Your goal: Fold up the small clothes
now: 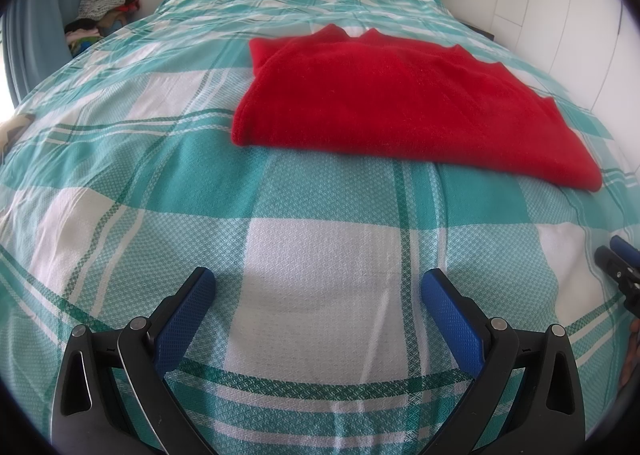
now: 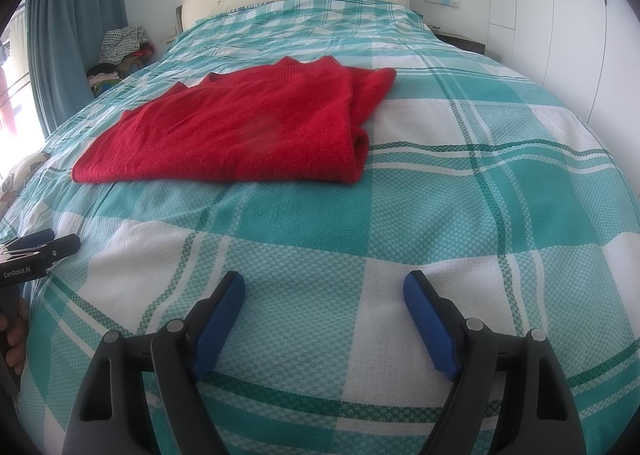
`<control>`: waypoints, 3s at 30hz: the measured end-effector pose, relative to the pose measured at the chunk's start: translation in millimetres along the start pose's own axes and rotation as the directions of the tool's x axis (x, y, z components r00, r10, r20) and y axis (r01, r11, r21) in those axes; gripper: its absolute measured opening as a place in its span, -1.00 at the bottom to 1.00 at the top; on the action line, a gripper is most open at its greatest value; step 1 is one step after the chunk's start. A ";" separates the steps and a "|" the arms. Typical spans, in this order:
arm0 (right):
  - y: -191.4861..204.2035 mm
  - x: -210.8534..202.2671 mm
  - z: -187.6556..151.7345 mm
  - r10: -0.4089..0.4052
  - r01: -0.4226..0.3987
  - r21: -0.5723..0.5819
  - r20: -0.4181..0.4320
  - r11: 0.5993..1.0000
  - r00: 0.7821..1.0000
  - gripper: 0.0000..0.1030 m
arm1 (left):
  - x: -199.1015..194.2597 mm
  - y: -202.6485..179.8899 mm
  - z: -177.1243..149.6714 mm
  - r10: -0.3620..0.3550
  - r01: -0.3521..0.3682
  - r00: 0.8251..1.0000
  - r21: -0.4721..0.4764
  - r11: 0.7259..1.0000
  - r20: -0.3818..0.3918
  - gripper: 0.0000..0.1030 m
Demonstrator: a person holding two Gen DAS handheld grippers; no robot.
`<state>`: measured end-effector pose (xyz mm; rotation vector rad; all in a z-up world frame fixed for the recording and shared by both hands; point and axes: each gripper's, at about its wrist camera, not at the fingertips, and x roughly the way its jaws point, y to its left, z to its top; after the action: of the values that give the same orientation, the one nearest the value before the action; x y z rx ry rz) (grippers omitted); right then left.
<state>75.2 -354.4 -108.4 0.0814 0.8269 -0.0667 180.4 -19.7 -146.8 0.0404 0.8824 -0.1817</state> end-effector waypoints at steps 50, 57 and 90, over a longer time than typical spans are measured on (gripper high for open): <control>-59.8 -19.5 89.8 0.146 -0.164 0.223 0.095 0.961 0.985 0.64 | 0.9 -0.9 -1.1 0.013 -0.013 1.000 0.009 1.000 -0.012 0.99; -98.1 72.5 124.7 0.299 -0.246 0.568 0.000 0.785 0.954 0.51 | -1.1 0.3 -1.1 0.006 -0.006 1.000 0.006 1.000 -0.009 0.99; 251.6 134.2 210.8 0.641 -0.579 0.290 -0.216 0.762 0.736 0.08 | -48.0 161.5 21.6 0.019 -0.020 1.000 -0.383 0.924 -0.008 0.98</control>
<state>343.0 -128.5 -53.5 0.5745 1.0661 0.5085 195.3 143.6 -102.5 -0.3164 0.9085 0.0127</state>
